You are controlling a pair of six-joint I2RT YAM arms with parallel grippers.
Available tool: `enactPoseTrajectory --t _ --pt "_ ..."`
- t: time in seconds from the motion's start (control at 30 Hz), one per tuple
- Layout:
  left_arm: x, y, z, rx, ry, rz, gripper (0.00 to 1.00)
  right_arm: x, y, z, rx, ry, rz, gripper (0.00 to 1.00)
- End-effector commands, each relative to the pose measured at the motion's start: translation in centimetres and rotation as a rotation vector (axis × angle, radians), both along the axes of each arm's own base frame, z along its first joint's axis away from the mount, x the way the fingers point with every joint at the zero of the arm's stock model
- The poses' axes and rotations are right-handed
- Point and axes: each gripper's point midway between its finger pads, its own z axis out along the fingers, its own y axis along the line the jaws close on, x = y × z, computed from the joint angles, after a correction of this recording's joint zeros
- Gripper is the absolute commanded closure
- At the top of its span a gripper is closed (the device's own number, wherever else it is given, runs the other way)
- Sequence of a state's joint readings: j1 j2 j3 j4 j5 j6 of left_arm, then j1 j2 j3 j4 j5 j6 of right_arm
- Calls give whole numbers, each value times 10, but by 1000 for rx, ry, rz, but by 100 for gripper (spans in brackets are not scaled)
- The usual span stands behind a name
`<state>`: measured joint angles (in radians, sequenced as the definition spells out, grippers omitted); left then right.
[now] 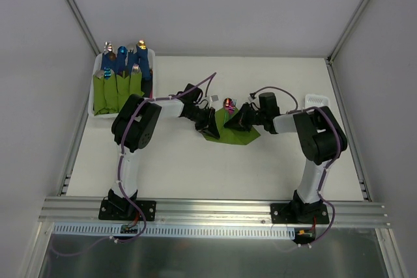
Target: Place the utensils on the paper napkin and roll it up
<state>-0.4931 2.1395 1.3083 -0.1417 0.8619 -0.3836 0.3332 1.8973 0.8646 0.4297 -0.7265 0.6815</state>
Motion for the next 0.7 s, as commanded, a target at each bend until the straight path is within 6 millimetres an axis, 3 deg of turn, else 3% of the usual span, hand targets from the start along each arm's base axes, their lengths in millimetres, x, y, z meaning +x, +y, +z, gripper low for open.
enactPoseTrajectory --t 0.0,0.2,0.67 --pt "10 7 -11 34 -12 28 87 5 4 17 89 -53 20 91" --pt "12 7 -13 38 -9 34 87 3 -1 13 98 -48 17 92" --pt "12 8 -13 37 -13 35 87 5 -6 -19 57 4 0 95"
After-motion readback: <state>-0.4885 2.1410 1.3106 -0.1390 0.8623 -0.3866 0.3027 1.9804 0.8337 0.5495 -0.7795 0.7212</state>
